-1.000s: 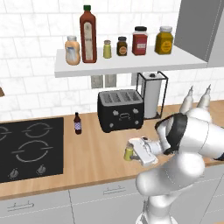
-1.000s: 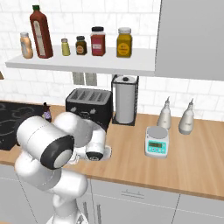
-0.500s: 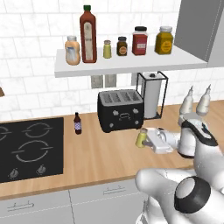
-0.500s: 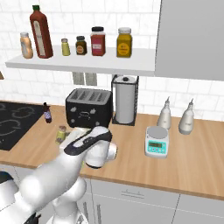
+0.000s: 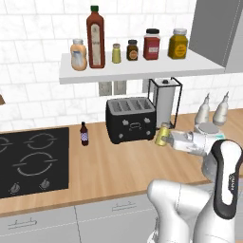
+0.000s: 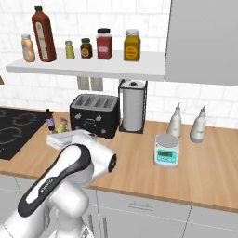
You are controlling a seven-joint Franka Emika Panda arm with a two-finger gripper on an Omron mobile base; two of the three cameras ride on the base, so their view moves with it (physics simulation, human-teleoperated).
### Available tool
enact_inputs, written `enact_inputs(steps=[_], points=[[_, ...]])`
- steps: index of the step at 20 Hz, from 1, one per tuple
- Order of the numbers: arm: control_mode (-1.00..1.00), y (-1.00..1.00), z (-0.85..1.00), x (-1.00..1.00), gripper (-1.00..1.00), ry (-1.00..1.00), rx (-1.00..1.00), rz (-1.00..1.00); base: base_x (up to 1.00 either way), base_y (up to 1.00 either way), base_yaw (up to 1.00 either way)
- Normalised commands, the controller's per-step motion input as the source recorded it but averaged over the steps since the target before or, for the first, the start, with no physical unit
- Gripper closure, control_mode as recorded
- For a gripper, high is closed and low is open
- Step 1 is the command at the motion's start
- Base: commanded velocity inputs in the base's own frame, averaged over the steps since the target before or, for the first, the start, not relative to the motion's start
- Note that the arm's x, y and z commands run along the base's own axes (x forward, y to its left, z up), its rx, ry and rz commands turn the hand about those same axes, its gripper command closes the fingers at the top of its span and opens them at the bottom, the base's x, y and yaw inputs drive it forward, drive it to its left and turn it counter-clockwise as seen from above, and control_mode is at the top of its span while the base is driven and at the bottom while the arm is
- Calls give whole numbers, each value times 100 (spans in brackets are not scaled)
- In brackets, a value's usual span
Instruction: Put the shaker and condiment bottle from the counter next to their counterparts in the cabinet.
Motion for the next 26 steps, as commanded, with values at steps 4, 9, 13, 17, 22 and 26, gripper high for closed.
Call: enact_inputs(steps=[4,9,13,17,22,26], points=[[-100,0,53,-13,100,0,-19,-41,0,0,0],[-100,0,68,0,100,-3,-20,-38,0,0,0],[-100,0,71,0,100,-5,-17,-32,0,0,0],[-100,0,75,6,100,-7,-10,-19,0,0,0],[-100,5,41,12,100,-17,-10,-3,0,0,0],[-100,0,54,39,100,-5,-4,0,0,0,0]])
